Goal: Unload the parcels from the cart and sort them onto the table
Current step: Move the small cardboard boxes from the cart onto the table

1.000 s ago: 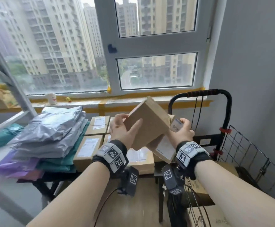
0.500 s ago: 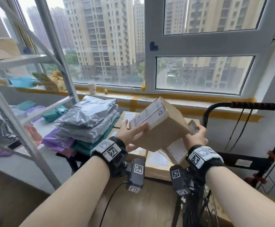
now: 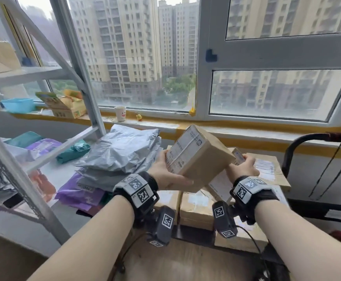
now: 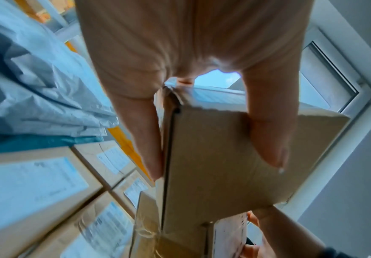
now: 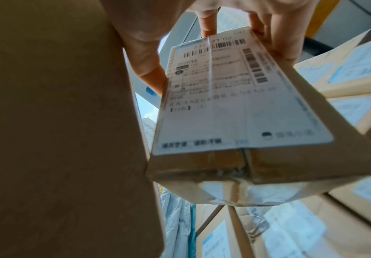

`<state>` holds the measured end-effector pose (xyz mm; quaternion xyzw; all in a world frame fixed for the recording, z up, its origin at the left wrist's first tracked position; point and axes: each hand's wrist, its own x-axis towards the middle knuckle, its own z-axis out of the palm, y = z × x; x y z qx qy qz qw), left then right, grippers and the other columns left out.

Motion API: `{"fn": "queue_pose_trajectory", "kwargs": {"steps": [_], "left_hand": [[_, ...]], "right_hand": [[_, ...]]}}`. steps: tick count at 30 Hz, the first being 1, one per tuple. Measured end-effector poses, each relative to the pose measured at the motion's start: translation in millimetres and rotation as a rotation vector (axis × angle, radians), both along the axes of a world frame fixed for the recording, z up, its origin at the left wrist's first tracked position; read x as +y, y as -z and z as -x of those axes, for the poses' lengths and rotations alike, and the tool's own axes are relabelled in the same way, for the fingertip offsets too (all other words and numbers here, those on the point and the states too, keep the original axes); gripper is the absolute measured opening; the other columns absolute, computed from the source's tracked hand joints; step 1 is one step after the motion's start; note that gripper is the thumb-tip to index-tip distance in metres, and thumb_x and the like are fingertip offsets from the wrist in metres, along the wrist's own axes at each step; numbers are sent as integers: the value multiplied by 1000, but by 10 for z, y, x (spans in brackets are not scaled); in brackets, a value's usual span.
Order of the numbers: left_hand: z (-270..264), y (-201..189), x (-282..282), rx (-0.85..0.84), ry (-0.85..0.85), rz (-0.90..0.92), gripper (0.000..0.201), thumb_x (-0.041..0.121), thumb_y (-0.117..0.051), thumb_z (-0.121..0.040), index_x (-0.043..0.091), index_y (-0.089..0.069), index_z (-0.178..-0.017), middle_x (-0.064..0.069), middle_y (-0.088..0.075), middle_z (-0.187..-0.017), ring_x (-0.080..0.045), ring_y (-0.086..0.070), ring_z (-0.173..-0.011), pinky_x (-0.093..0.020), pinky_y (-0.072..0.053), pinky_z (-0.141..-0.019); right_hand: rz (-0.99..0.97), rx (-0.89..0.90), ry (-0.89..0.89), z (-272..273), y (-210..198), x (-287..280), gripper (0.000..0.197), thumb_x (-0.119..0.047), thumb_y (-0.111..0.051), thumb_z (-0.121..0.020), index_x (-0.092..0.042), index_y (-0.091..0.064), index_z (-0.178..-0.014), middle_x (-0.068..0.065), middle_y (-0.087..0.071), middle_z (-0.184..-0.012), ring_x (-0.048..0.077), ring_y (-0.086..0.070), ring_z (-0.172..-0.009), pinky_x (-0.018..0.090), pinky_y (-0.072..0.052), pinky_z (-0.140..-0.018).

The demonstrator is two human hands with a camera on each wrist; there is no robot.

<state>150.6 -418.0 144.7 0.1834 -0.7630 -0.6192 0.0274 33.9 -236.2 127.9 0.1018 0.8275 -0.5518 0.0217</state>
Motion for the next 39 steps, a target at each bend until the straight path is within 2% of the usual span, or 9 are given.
{"fn": "queue_pose_trajectory", "kwargs": {"steps": [4,7,11,18,22,26,31,35,39], "left_hand": [[244,78,-616,-32,-187,65,109,39,-91,-29,31,-33,-121,-1,-52,-112,-23,-57,-104,-44,-59,-76],[411,114,-926,-86,-342,179,117,54,-85,-16,24,-37,-118,-5,-53,-113,-24,-59,-100,-41,-59,-73],[630,141,-1149,-249,-363,372,108,50,-82,-38,8,-33,-125,-13,-41,-117,-29,-53,-105,-42,-55,-85],[1127,189,-1312,-443,-322,462,109,50,-74,-27,4,-36,-118,-13,-45,-107,-29,-57,-95,-39,-57,-76],[1362,252,-1368,-512,-339,545,100,52,-76,-47,2,-35,-123,-13,-45,-117,-27,-51,-109,-29,-46,-81],[1593,297,-1325,-601,-380,589,100,63,-73,-59,2,-32,-127,-16,-44,-124,-29,-47,-116,-37,-42,-95],[1777,416,-1263,-662,-376,588,110,66,-69,-65,-1,-18,-137,-20,-31,-135,-35,-37,-128,-46,-36,-107],[1842,566,-1276,-603,-373,469,116,53,-82,-59,4,-15,-140,-19,-30,-135,-35,-40,-124,-44,-51,-92],[1827,604,-1292,-569,-359,491,107,52,-81,-62,4,-23,-139,-17,-32,-136,-32,-46,-119,-40,-54,-88]], "right_hand": [[-71,25,-48,34,-26,-484,74,-38,-71,-74,-23,-34,-136,15,-40,-134,25,-46,-96,27,-34,-76],[-116,33,-42,56,-11,-763,79,-39,-72,-71,-25,-31,-137,17,-36,-134,31,-48,-112,33,-41,-89],[-180,13,-82,122,53,-1004,84,-42,-73,-67,-29,-28,-137,15,-33,-130,33,-53,-107,36,-47,-91],[-341,59,-188,477,97,-1207,86,-52,-71,-65,-35,-26,-136,9,-37,-121,29,-53,-102,37,-50,-89],[-441,43,-274,769,77,-1314,85,-55,-68,-64,-34,-26,-136,9,-37,-122,30,-54,-102,39,-51,-88],[-466,6,-339,1107,90,-1433,88,-58,-66,-64,-32,-26,-137,12,-37,-124,32,-51,-108,43,-49,-93],[-447,-34,-450,1404,181,-1707,86,-49,-67,-76,-22,-21,-143,14,-29,-137,34,-48,-119,37,-44,-96],[-474,-114,-643,1415,401,-1849,83,-50,-69,-74,-18,-31,-141,14,-26,-144,31,-41,-127,34,-38,-105],[-486,-78,-723,1401,558,-1810,96,-44,-75,-69,-25,-22,-147,10,-14,-149,27,-38,-131,33,-37,-109]]}}
